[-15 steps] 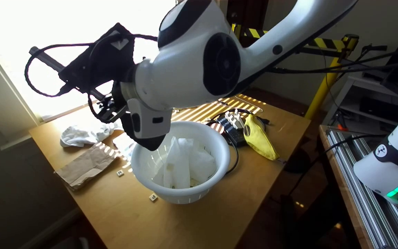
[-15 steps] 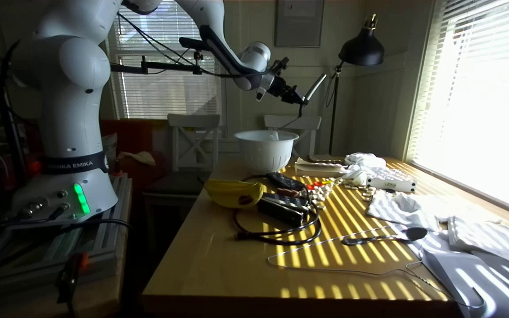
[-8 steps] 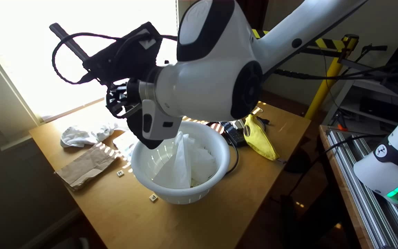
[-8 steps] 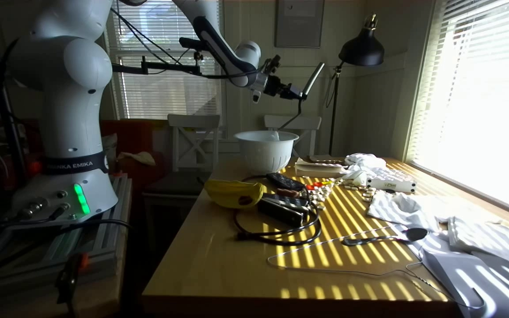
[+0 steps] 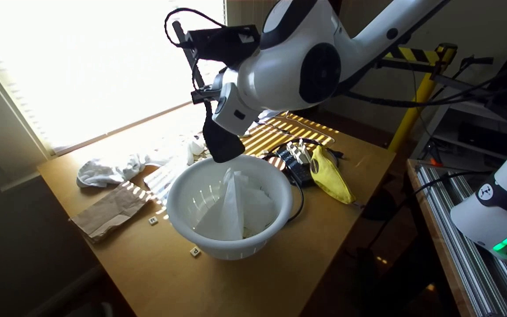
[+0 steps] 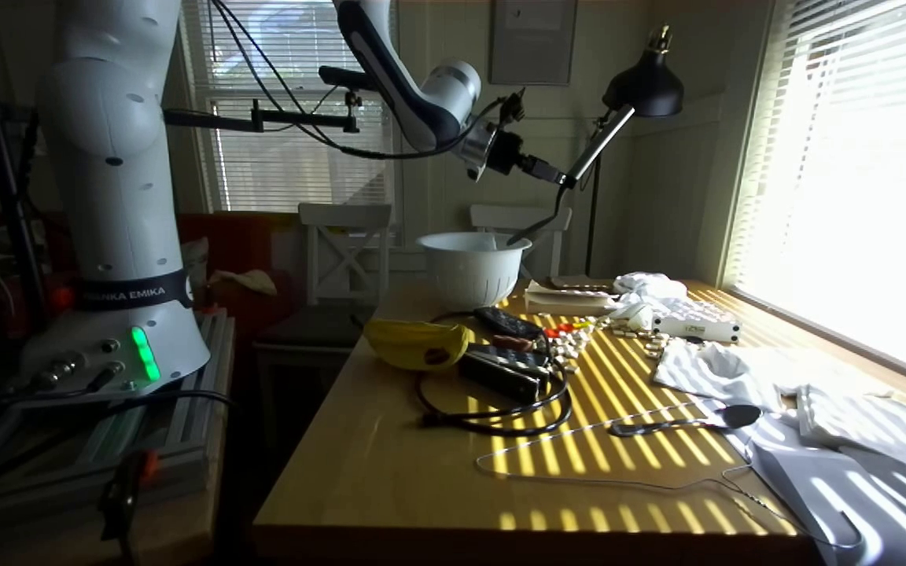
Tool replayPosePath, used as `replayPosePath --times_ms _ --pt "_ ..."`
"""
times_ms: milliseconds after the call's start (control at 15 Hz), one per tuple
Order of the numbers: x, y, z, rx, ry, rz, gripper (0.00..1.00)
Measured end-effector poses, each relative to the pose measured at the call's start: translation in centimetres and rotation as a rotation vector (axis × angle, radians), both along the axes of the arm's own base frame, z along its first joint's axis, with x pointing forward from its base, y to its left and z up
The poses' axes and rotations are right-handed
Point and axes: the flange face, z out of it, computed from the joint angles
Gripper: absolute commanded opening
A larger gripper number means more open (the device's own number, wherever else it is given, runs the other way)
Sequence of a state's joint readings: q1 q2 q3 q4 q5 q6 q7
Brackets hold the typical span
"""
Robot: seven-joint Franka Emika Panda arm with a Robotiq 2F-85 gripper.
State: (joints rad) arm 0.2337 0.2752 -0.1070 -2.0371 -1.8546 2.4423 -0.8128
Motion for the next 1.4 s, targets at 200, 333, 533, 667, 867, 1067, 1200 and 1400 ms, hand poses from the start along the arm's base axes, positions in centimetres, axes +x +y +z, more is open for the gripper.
replayPosePath --times_ms 200,333,533,667,867,1067,1200,1400 --pt "-1.5 -4.2 -1.8 0.107 -0.027 -0.123 0.06" --pt "-2.5 -6.7 -3.5 0.171 -0.041 -0.207 0.06" --pt "-3.8 -9.7 -5.8 0.272 -0.055 -0.347 0.06" --pt "-4.4 -11.1 -7.0 0.342 -0.066 -0.435 0.06" --pt "-5.0 -12.9 -9.0 0.448 -0.084 -0.563 0.06" --pt "-5.5 -14.1 -11.2 0.527 -0.084 -0.652 0.22" --pt "-5.5 -14.1 -11.3 0.526 -0.081 -0.652 0.22" --pt "-5.5 -13.8 -11.3 0.528 -0.078 -0.647 0.06"
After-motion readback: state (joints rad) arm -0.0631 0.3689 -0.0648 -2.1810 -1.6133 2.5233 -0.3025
